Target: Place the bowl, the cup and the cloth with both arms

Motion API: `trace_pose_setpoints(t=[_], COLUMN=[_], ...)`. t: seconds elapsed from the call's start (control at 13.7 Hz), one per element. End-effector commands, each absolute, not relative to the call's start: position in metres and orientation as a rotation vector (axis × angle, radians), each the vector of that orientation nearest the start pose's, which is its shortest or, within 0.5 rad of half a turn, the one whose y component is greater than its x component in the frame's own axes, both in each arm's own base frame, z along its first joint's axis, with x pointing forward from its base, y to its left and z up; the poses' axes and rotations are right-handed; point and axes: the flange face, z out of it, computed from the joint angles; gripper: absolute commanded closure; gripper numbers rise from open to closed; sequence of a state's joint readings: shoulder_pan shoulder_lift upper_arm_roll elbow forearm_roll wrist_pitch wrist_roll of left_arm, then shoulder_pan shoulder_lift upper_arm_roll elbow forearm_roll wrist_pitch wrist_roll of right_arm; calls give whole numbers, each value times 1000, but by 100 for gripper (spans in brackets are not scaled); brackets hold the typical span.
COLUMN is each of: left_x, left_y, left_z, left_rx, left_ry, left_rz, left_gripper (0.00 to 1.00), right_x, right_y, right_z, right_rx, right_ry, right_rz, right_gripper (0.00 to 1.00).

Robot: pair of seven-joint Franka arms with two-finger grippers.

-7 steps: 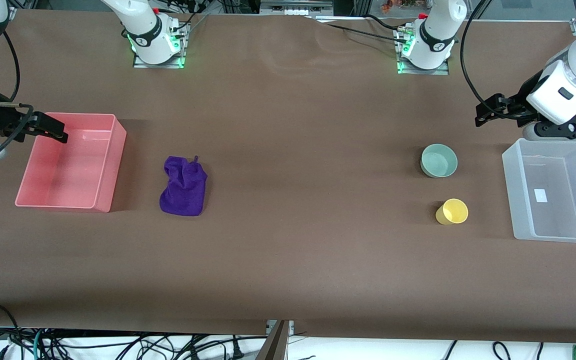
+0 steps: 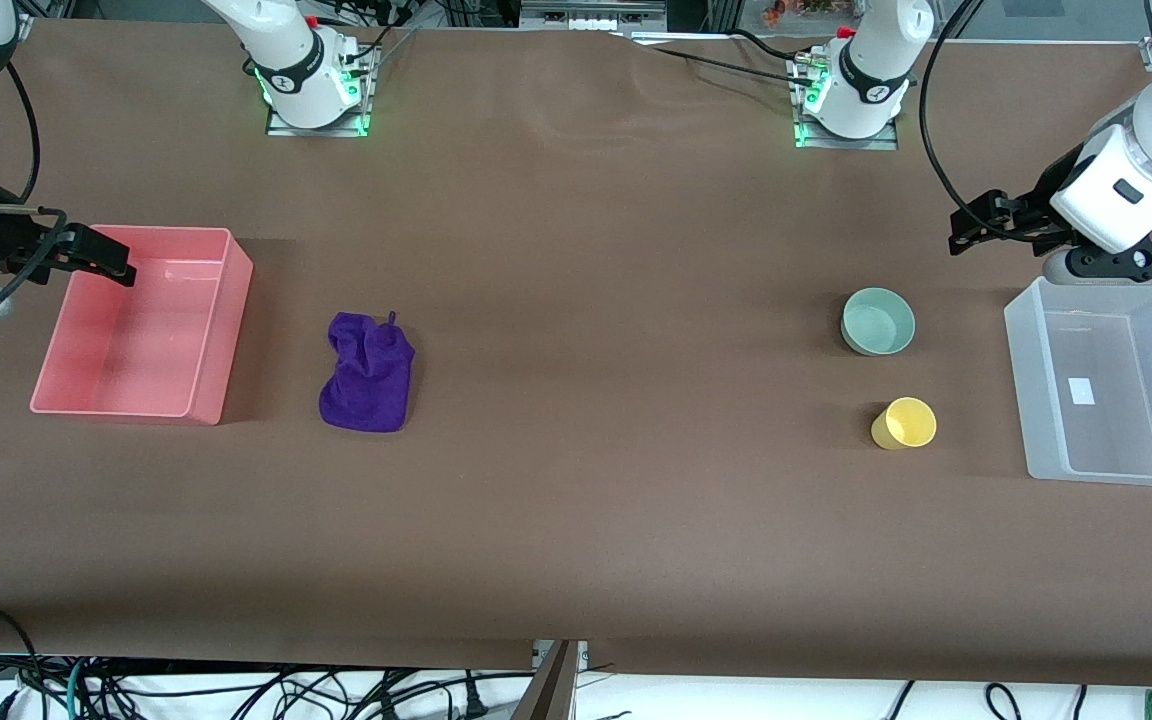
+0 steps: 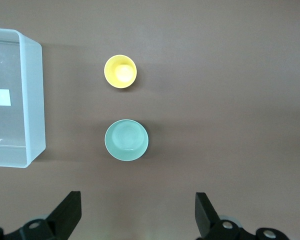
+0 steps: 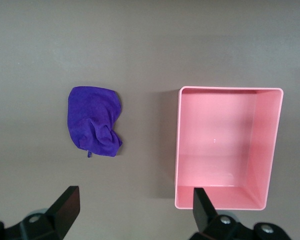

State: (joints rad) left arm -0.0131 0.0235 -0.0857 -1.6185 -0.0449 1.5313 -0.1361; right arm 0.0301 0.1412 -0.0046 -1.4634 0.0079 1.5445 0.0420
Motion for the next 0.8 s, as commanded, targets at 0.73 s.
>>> trace_pose_setpoints(t=[0.73], left_x=[552], left_y=[-56], left_z=[587], left_rx=[-3170], left_ry=[-63], left_rz=[215], left_gripper=[0], right_x=[598], right_y=[17], right_z=[598], right_rx=[-3143], right_ry=[10], right_rz=[89], right_gripper=[0])
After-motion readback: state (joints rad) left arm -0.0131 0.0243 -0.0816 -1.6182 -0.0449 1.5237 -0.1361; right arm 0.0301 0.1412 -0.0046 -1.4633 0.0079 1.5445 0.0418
